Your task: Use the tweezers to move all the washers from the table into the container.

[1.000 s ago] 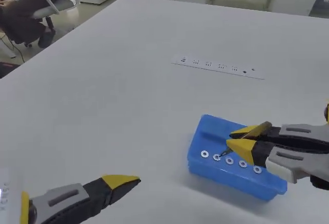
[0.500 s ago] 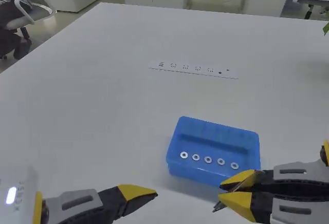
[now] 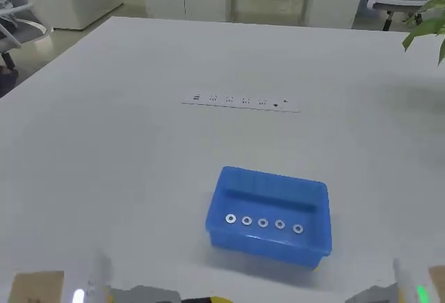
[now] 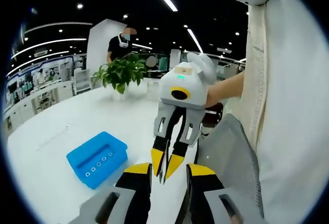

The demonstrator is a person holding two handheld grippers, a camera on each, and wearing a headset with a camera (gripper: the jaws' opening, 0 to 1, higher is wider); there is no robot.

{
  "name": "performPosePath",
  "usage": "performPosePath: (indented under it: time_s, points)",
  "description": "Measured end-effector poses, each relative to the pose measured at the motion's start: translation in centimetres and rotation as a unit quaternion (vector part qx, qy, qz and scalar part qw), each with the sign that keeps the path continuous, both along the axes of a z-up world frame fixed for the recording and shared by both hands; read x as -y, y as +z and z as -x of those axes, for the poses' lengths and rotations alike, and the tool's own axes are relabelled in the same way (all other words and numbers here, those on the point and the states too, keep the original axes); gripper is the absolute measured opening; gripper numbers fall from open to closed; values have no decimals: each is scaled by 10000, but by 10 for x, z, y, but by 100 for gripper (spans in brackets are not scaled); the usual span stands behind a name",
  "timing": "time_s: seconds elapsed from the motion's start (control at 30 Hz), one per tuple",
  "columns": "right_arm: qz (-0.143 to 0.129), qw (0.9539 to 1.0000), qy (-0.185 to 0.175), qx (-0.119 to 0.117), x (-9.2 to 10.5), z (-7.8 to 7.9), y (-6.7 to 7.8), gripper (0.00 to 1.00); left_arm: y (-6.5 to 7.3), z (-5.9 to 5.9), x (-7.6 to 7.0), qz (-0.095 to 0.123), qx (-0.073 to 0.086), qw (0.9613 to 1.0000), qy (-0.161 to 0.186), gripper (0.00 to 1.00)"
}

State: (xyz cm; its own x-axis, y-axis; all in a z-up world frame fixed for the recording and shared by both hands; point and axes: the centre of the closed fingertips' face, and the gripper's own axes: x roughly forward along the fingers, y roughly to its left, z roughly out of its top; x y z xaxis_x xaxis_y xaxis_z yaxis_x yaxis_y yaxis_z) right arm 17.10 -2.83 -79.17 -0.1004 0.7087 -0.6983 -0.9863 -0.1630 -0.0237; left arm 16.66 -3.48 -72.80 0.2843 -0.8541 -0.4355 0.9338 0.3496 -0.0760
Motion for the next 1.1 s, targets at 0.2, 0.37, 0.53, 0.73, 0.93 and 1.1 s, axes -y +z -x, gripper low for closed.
performPosePath:
  time_s: [0.2, 0.37, 0.53, 0.73, 0.93, 1.1]
  points:
    - [307, 9982, 442, 273, -5, 12, -6, 3, 0, 5, 5, -52, 51, 9997, -241, 13]
    - [349, 9976, 524, 282, -6, 14, -6, 3, 0, 7, 6, -82, 86, 9992, -376, 5]
    - [352, 9976, 528, 290, -7, 13, -4, 3, -1, 8, 8, -93, 47, 9990, -436, 4]
    - [363, 9972, 565, 325, -8, 14, -3, 3, -2, 8, 10, -162, 125, 9984, -527, 0]
    - [397, 9973, 552, 280, -6, 14, -6, 3, -4, 7, 8, -310, 223, 9974, -614, 0]
    - [385, 9981, 427, 207, -4, 11, -10, 3, -10, 5, 3, -501, 296, 9960, -676, 0]
